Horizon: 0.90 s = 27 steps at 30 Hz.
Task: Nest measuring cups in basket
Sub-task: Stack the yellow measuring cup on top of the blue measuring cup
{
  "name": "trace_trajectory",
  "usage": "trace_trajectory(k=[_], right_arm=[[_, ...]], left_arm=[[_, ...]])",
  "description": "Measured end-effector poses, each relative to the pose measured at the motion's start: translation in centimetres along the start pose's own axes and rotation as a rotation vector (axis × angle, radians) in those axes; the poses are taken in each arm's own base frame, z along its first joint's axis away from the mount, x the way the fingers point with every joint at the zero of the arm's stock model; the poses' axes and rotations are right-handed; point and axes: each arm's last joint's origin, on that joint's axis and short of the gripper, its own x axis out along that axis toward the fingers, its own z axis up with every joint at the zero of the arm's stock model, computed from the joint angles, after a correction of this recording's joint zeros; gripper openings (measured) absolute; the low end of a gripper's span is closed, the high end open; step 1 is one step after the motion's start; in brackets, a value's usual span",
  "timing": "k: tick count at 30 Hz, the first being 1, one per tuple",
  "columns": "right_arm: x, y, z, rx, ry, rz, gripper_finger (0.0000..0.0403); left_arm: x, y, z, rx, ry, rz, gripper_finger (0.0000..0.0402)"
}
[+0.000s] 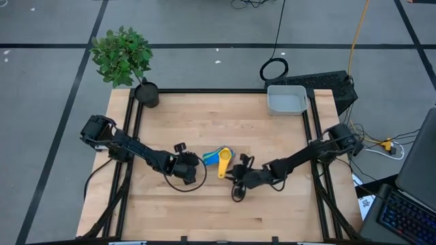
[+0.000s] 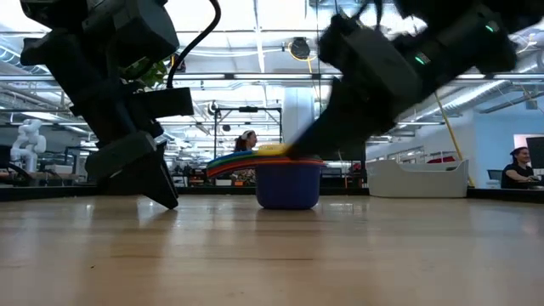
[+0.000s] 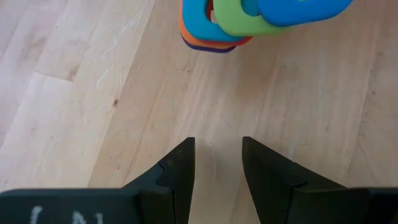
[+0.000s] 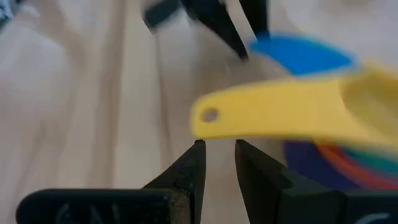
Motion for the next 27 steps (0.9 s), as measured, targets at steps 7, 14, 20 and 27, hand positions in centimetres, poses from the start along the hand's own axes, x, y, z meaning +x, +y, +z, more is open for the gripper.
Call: trace_trajectory(k=[7, 14, 20, 27], right_arm=[[1.9, 0.0, 2.5, -0.091, -0.056, -0.046, 0.0079], [1.9, -0.5, 2.8, -0.104, -0.055, -0.058, 0.0079], [-1.6, 1.0, 5.4, -0.186, -0.148, 0.003, 0.0079], [-4.7, 1.1, 6.6, -0.202, -0.12, 0.023, 0.0079]], left_arm=[[0.0, 0.0, 0.0, -0.014, 0.0, 0.0, 0.0136], [-0.2, -0.3, -0.2, -0.017, -0.002, -0.003, 0.0136], [-0.3, -0.5, -0.2, -0.019, -0.003, -0.003, 0.0136], [-0.1, -0.2, 0.0, -0.028, -0.006, -0.006, 0.0136]])
